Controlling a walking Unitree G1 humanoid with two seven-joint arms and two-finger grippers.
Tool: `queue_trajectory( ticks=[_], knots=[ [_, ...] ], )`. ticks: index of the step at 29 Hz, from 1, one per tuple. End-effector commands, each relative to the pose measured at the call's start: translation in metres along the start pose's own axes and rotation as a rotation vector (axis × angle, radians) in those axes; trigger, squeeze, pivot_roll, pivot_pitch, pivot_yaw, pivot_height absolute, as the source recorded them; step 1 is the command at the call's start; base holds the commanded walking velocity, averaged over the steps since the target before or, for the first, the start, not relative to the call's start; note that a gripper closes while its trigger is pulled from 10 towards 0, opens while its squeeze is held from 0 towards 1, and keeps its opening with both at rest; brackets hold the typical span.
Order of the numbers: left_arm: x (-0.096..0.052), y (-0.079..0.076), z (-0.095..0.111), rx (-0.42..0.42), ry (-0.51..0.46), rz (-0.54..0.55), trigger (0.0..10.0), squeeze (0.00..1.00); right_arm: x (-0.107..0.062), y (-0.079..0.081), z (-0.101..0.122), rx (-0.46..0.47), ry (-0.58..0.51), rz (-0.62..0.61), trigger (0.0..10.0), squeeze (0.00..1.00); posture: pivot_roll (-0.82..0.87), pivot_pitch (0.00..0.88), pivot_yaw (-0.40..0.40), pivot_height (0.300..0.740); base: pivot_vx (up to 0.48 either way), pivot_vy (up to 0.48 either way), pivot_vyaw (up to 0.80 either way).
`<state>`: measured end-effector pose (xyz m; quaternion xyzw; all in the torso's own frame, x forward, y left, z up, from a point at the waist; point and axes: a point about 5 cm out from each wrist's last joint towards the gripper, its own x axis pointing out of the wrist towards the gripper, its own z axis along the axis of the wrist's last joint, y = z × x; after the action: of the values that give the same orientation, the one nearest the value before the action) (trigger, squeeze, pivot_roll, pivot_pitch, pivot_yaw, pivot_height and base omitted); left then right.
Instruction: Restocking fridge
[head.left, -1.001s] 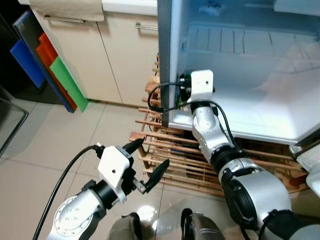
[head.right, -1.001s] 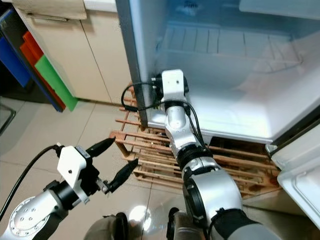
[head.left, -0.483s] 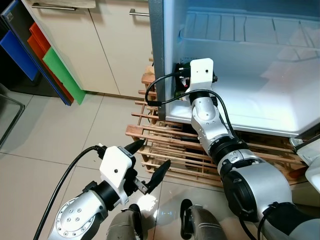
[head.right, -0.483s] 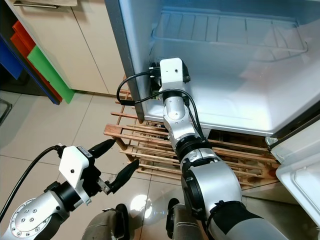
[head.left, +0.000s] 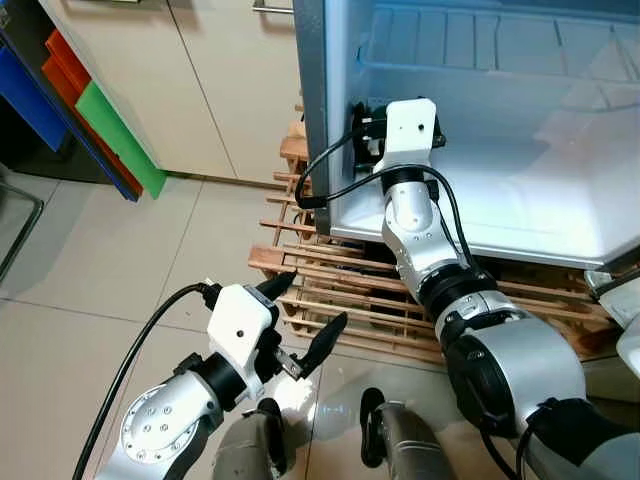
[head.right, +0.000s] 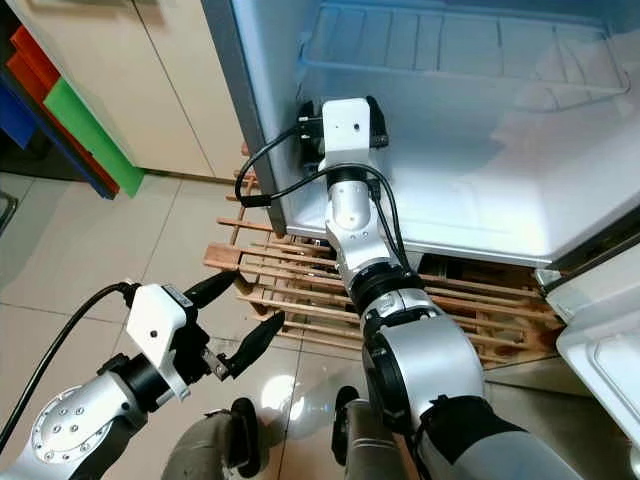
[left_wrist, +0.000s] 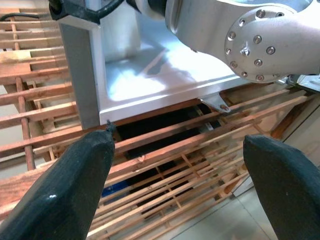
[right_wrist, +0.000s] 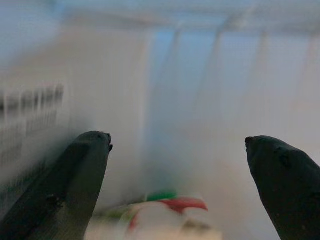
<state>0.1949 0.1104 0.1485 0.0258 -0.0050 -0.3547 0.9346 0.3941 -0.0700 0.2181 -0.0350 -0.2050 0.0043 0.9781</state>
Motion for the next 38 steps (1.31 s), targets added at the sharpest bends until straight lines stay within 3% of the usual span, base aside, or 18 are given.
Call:
queue_trajectory(
  ticks=[1,7,8,9,10,17,21,22,23,25,27,30,32,34,36,37,38],
  knots=[
    [0.000,-0.001,-0.004,0.003,0.013,-0.003,10.0,0.00,0.011,0.009,0.032,0.038,-0.139,-0.009,10.0,1.00,0.16,0.288,0.046,0.740,0.000,0.000,0.00],
    [0.004,0.001,-0.004,0.011,0.009,-0.008,10.0,0.00,0.014,0.003,0.049,0.068,-0.230,-0.072,10.0,1.00,0.15,0.282,0.041,0.740,0.000,0.000,0.00],
    [0.004,0.002,-0.004,0.012,0.007,-0.008,10.0,0.00,0.013,0.001,0.051,0.072,-0.248,-0.082,10.0,0.42,0.14,0.278,0.038,0.740,0.000,0.000,0.00],
    [0.005,0.002,-0.005,0.012,0.006,-0.008,10.0,0.00,0.012,0.000,0.052,0.074,-0.257,-0.086,10.0,0.42,0.14,0.275,0.036,0.740,0.000,0.000,0.00],
    [0.006,0.003,-0.005,0.013,0.005,-0.008,10.0,0.00,0.009,-0.003,0.052,0.077,-0.269,-0.091,10.0,0.00,0.13,0.265,0.031,0.740,0.000,0.000,0.00],
    [0.014,0.008,-0.012,0.009,0.015,-0.011,10.0,0.00,-0.013,-0.010,0.037,0.090,-0.233,-0.075,10.0,0.00,0.08,0.213,0.019,0.740,0.000,0.000,0.00],
    [0.026,0.014,-0.021,-0.005,0.042,-0.004,10.0,0.00,-0.047,-0.023,0.008,0.078,-0.110,-0.064,10.0,0.00,0.03,0.141,0.013,0.740,0.000,0.000,0.00],
    [0.026,0.014,-0.021,-0.005,0.042,-0.004,10.0,0.00,-0.047,-0.023,0.008,0.078,-0.110,-0.064,10.0,0.00,0.03,0.141,0.013,0.740,0.000,0.000,0.00],
    [0.031,0.018,-0.022,-0.015,0.034,0.023,10.0,0.00,-0.073,-0.033,-0.006,0.059,-0.035,-0.060,10.0,0.00,-0.01,0.081,0.018,0.740,0.000,0.000,0.00],
    [0.036,0.025,-0.024,-0.034,0.025,0.058,10.0,0.00,-0.094,-0.040,-0.017,0.035,0.025,-0.038,10.0,0.00,-0.03,0.044,0.022,0.740,0.000,0.000,0.00],
    [0.037,0.029,-0.025,-0.041,0.021,0.077,10.0,0.00,-0.100,-0.041,-0.020,0.028,0.044,-0.025,10.0,0.00,-0.03,0.027,0.021,0.740,0.000,0.000,0.00],
    [0.034,0.047,-0.025,-0.132,0.019,0.206,10.0,0.00,-0.123,-0.054,-0.029,-0.016,0.090,0.031,10.0,0.00,-0.05,0.000,0.025,0.740,0.000,0.000,0.00],
    [0.035,0.055,-0.026,-0.191,0.015,0.245,10.0,0.00,-0.127,-0.061,-0.031,-0.020,0.117,0.041,10.0,0.00,-0.06,0.000,0.028,0.740,0.000,0.000,0.00],
    [0.030,0.059,-0.020,-0.185,-0.011,0.298,10.0,0.00,-0.140,-0.073,-0.037,-0.016,0.177,0.033,10.0,0.00,-0.06,0.000,0.025,0.740,0.000,0.000,0.00],
    [0.030,0.059,-0.020,-0.185,-0.011,0.298,10.0,0.00,-0.140,-0.073,-0.037,-0.016,0.177,0.033,10.0,0.00,-0.06,0.000,0.025,0.740,0.000,0.000,0.00],
    [0.019,0.062,-0.019,-0.180,-0.027,0.387,10.0,0.00,-0.157,-0.089,-0.049,-0.022,0.256,0.022,10.0,0.00,-0.07,0.000,0.022,0.740,0.000,0.000,0.00],
    [0.019,0.062,-0.019,-0.180,-0.027,0.387,10.0,0.00,-0.157,-0.089,-0.049,-0.022,0.256,0.022,10.0,0.00,-0.07,0.000,0.022,0.740,0.000,0.000,0.00]
  ],
)
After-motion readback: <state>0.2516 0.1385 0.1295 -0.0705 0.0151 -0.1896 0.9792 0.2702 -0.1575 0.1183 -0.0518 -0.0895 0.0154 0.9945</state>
